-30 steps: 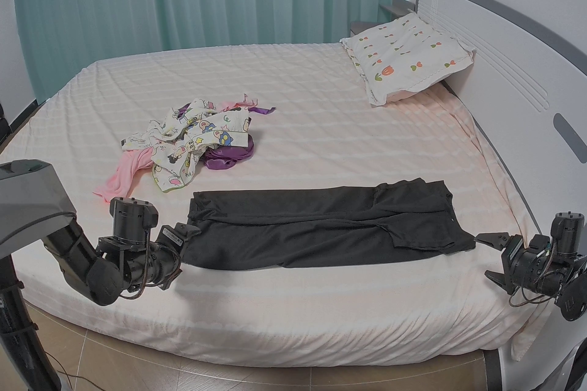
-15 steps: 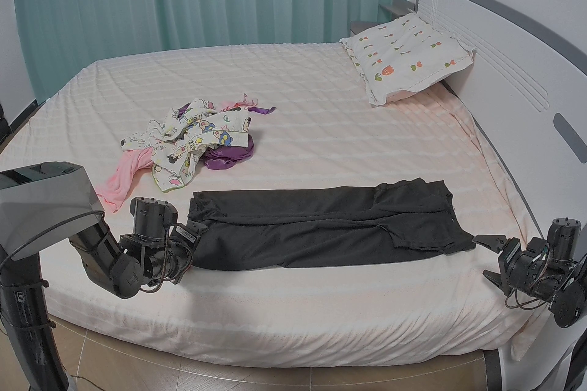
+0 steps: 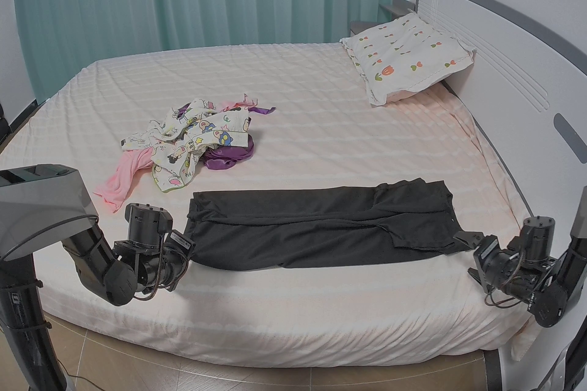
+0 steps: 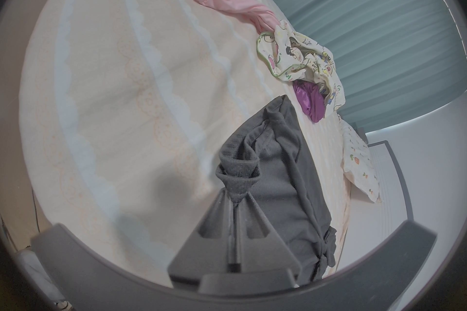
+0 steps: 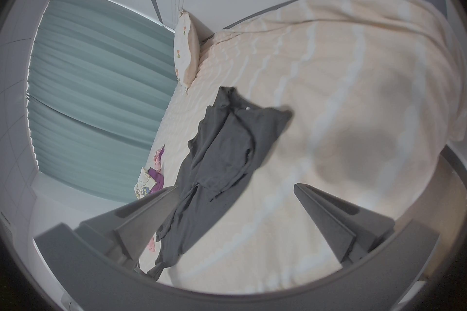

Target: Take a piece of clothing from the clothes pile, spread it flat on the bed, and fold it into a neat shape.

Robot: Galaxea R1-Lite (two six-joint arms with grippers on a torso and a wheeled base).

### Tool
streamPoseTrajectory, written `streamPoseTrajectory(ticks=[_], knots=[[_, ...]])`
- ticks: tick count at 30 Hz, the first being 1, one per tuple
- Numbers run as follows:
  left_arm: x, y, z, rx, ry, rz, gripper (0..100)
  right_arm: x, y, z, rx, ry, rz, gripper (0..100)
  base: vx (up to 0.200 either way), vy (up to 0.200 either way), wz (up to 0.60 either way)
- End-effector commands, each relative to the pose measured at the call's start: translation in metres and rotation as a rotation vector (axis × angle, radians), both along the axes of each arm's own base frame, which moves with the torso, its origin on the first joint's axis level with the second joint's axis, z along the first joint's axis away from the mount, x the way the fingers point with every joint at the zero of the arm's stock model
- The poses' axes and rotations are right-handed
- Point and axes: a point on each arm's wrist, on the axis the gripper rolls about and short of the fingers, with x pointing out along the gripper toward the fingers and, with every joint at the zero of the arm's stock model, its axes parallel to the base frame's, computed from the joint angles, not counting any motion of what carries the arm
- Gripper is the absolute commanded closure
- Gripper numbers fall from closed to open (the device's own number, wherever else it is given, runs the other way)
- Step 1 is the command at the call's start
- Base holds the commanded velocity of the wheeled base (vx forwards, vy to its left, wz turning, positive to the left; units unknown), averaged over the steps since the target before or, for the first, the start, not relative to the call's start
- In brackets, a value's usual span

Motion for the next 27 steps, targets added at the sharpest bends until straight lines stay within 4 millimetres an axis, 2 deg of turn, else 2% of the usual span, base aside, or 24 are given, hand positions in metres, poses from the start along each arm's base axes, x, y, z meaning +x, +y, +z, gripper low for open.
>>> streamPoseTrajectory(ticks=[1, 3, 6, 16, 22, 27], knots=[[-0.012, 0.006, 0.012, -0.018, -0.043, 0.012, 100, 0.029, 0.037, -0.020, 0.011, 0.020, 0.035, 0, 0.000, 0.000, 0.00], [-0.013, 0.006, 0.012, -0.022, -0.058, 0.012, 100, 0.040, 0.041, -0.022, 0.009, 0.007, 0.030, 0, 0.000, 0.000, 0.00], [-0.014, 0.006, 0.012, -0.028, -0.078, 0.009, 100, 0.051, 0.044, -0.036, -0.021, 0.077, 0.009, 0, 0.000, 0.000, 0.00], [-0.014, 0.006, 0.014, -0.032, -0.084, 0.009, 100, 0.071, 0.044, -0.041, -0.078, 0.069, -0.052, 0, 0.000, 0.000, 0.00], [-0.016, 0.006, 0.013, -0.031, -0.079, 0.009, 100, 0.086, 0.040, -0.036, -0.101, 0.019, -0.085, 0, 0.000, 0.000, 0.00], [-0.016, 0.006, 0.013, -0.031, -0.078, 0.008, 100, 0.097, 0.037, -0.044, -0.103, 0.013, -0.102, 0, 0.000, 0.000, 0.00]])
